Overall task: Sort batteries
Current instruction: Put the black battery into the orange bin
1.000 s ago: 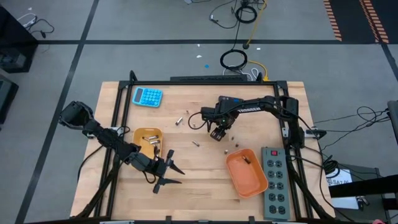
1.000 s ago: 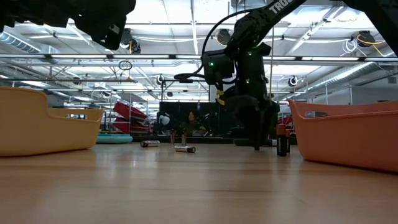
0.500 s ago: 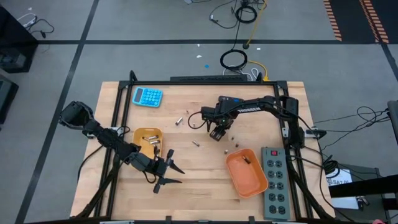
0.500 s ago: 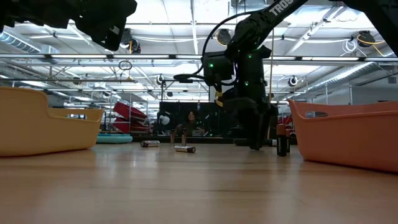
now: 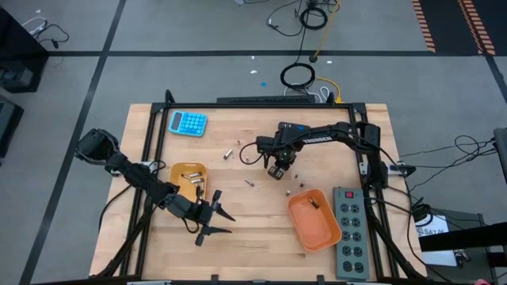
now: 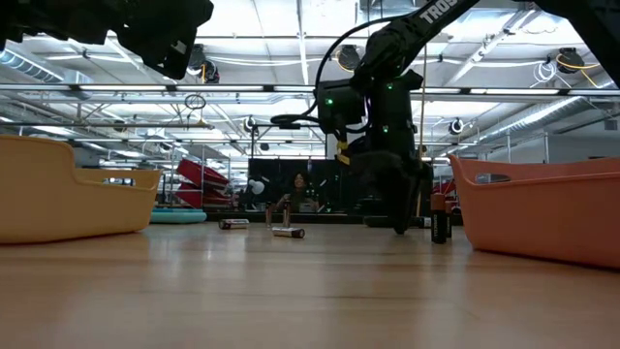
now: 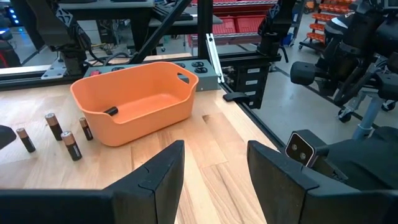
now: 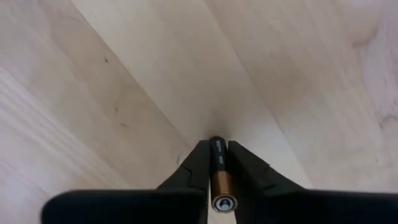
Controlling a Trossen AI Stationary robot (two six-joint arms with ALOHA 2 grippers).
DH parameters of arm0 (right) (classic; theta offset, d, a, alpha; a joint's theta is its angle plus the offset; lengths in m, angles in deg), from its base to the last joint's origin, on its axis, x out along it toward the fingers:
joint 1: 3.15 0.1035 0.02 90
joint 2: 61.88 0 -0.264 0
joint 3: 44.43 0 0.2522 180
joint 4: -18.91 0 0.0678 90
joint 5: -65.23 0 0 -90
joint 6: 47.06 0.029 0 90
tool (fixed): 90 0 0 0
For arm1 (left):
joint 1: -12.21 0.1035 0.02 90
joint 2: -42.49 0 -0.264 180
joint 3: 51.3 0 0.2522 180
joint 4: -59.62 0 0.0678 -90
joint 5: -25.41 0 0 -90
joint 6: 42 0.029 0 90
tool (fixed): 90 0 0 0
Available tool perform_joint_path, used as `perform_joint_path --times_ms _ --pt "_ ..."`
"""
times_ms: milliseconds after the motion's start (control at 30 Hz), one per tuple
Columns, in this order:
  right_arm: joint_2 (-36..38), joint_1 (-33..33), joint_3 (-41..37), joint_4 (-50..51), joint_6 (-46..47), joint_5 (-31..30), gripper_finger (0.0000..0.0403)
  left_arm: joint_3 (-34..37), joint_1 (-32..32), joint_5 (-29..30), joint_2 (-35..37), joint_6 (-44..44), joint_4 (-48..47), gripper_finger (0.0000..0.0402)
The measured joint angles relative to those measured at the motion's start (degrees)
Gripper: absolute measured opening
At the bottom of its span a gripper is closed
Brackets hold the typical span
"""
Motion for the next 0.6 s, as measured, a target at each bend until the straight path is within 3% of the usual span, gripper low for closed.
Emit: perform_joint_path --times_ms 333,600 --pt "0.0 0.0 0.0 0.1 -1.5 -0.5 0.0014 0.0 0.0 0.0 0.0 0.0 0.0 0.0184" --pt "3.5 2.7 0.0 6.2 -2.2 -2.7 0.0014 0.0 0.0 0.0 0.0 0.0 -0.2 0.0184"
